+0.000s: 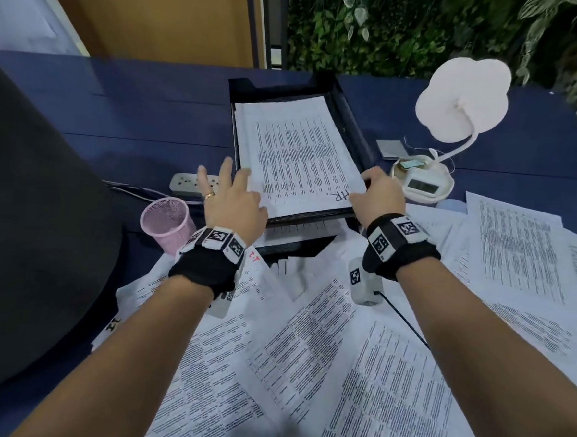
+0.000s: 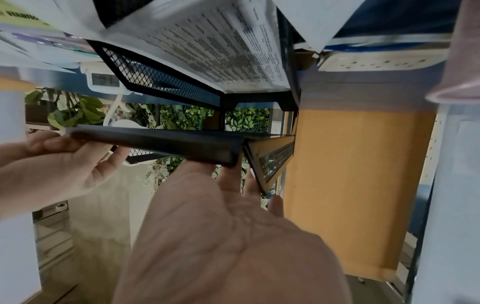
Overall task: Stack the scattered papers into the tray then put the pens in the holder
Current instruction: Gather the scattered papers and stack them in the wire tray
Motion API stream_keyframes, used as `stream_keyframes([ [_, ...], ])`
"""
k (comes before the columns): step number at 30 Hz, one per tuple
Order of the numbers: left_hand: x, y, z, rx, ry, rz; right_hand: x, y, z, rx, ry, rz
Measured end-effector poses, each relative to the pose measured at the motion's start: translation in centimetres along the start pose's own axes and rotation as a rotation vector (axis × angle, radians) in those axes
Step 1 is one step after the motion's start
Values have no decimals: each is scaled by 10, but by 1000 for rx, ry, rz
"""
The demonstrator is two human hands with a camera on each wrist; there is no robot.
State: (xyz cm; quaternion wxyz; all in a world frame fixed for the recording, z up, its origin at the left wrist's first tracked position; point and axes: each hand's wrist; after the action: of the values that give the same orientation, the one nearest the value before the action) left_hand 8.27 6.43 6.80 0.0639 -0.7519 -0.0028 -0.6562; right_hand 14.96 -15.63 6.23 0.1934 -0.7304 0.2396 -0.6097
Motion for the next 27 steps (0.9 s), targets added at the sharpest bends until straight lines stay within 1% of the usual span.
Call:
stream_keyframes([
  [3,-5,-3,2,-31,-43,-9,-1,-2,-4,16,-29,-138],
  [5,-9,-5,2,-45,-61,-40,-1,-4,-9,37,-24,-157],
  [10,-16,-7,-15,-105,-83,-226,-3,5,-37,117,78,94],
  [13,-27,-4,-31,-116,-88,-311,-9,20,-61,140,106,181],
  [15,-36,1,-44,-125,-90,-310,-16,38,-74,88,68,188],
  [16,-40,4,-50,-123,-85,-318,-21,49,-79,49,24,177],
  [19,-49,18,-69,-117,-25,-334,-34,83,-96,-92,-190,100],
  [21,-54,27,-80,-144,19,-292,-41,104,-108,-163,-287,7],
  [23,-60,34,-89,-211,15,-262,-44,120,-120,-236,-327,-102],
  [25,-67,41,-96,-285,-64,-273,-44,133,-129,-318,-354,-203],
  [27,-77,47,-101,-271,-244,-318,-40,144,-135,-369,-370,-255],
])
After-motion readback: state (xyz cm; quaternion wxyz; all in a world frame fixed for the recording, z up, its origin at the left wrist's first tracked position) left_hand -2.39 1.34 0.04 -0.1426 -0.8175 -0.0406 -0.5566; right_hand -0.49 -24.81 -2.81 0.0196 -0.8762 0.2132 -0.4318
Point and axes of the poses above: each hand's wrist, its own z-axis towards the middle knuckle, its own x-axis out of the back of the hand, y = z × x, and after that the axes turned 13 degrees about -y, right-handed
